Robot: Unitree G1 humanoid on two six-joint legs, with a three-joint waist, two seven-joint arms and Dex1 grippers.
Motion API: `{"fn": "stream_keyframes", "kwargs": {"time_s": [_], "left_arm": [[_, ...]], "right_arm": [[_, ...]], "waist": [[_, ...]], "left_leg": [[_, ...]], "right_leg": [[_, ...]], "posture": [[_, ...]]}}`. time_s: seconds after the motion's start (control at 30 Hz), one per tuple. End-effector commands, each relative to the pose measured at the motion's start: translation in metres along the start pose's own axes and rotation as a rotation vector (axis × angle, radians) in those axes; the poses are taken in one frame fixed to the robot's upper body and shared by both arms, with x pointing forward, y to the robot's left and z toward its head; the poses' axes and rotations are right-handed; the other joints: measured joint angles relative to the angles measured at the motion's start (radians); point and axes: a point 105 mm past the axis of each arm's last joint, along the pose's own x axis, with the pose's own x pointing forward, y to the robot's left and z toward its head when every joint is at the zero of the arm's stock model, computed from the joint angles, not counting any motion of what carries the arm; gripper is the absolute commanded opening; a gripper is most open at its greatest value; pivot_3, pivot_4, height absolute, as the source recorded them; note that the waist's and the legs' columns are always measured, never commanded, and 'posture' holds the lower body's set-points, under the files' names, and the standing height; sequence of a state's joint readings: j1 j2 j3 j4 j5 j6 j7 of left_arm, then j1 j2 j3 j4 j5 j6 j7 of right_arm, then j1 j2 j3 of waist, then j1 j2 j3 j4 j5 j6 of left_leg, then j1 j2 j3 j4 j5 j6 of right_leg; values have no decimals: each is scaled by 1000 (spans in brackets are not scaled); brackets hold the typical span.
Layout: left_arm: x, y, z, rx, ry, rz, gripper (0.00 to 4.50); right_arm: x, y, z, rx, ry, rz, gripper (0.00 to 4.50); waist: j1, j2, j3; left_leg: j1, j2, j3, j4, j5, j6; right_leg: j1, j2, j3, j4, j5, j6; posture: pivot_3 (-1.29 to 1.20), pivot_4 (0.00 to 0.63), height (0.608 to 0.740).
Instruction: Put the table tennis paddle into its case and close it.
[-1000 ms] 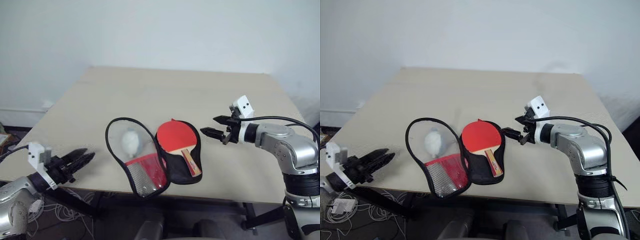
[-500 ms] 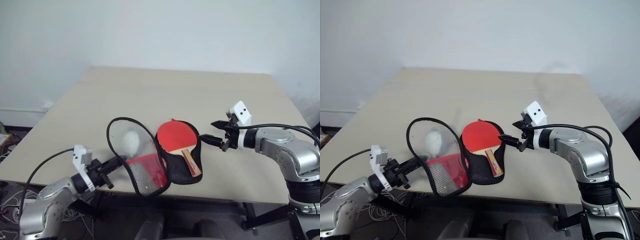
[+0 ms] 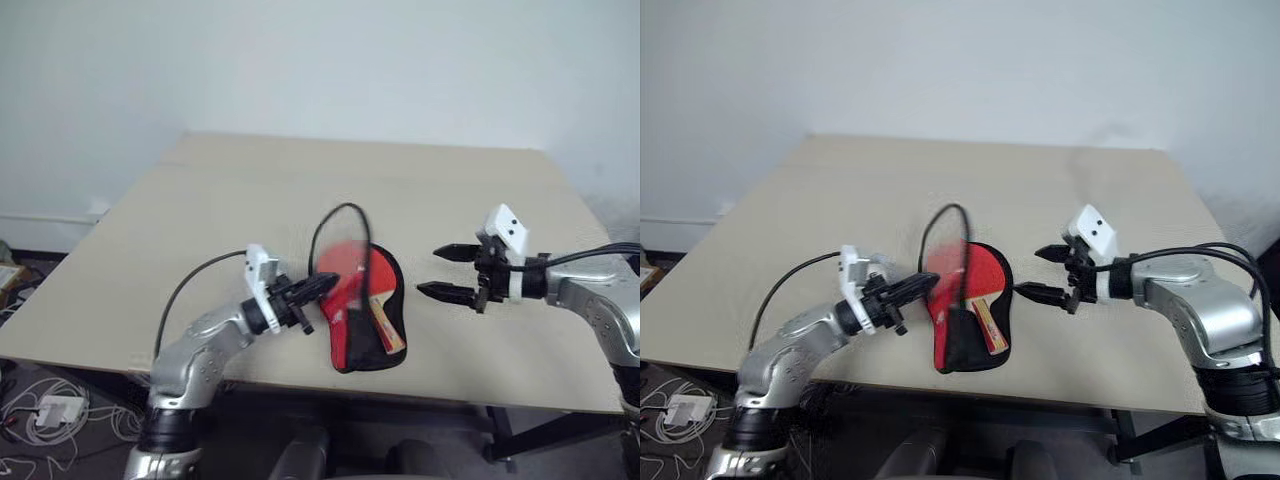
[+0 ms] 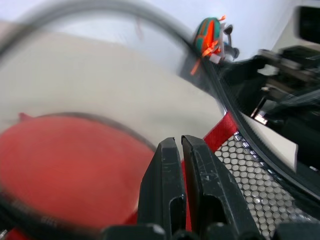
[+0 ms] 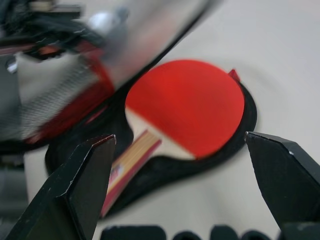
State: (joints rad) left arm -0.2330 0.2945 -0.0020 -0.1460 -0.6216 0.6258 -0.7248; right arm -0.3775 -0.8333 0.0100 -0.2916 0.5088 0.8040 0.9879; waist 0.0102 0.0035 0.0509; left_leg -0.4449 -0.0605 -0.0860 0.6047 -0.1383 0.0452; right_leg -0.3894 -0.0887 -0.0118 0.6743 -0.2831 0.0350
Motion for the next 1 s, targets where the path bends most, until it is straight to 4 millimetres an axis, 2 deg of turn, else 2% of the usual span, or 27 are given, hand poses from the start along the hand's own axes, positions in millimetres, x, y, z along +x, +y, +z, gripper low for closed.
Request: {"fn": "stream_keyframes", "kwargs": {"time_s": [0.03,0.17,0.3,0.43,0.53,0.67,0.8,1.0], "left_arm": [[16,0,3,22,13,0,118],[17,1,6,7,4,16,118],[2,0,14,-45,-20,41,118],[-18,-16,17,-141,-33,14,118],[-36,-28,9,-242,-9,-8,118],[-50,-29,-8,-317,48,18,118],[-54,-21,-23,-385,81,74,1287],[-59,-21,-44,-447,161,97,3487]], "right_arm": [[-9,-1,12,-80,-31,10,4500],[-10,-2,7,-96,-12,11,4500],[-9,-3,4,-94,-7,5,4500],[-6,0,1,-85,-5,8,4500],[-4,1,-1,-79,-7,9,4500],[0,3,-1,-75,-13,14,4500],[5,5,-1,-70,-15,19,4500],[8,7,0,-64,-23,19,4500]], "waist": [[-2,0,0],[-6,0,0],[-6,0,0],[-7,0,0],[-7,0,0],[-6,0,0],[-5,0,0],[-6,0,0]], "left_leg": [[0,0,0,1,0,0],[0,1,0,2,-1,0],[0,0,-1,2,-1,0],[0,1,-1,2,-1,0],[0,0,-1,3,-2,0],[0,0,-1,3,-2,0],[0,0,-1,3,-2,0],[0,0,-1,3,-2,0]], "right_leg": [[0,0,0,0,0,0],[0,0,0,0,-1,2],[0,0,0,0,-1,2],[0,0,1,0,-1,1],[0,-2,1,0,-1,1],[0,-2,1,0,-3,2],[1,-3,1,0,-3,1],[0,-4,1,0,-2,0]], "posture": [[0,0,707],[0,0,707],[0,0,707],[0,0,707],[0,0,707],[0,0,707],[0,0,707],[0,0,707]]}}
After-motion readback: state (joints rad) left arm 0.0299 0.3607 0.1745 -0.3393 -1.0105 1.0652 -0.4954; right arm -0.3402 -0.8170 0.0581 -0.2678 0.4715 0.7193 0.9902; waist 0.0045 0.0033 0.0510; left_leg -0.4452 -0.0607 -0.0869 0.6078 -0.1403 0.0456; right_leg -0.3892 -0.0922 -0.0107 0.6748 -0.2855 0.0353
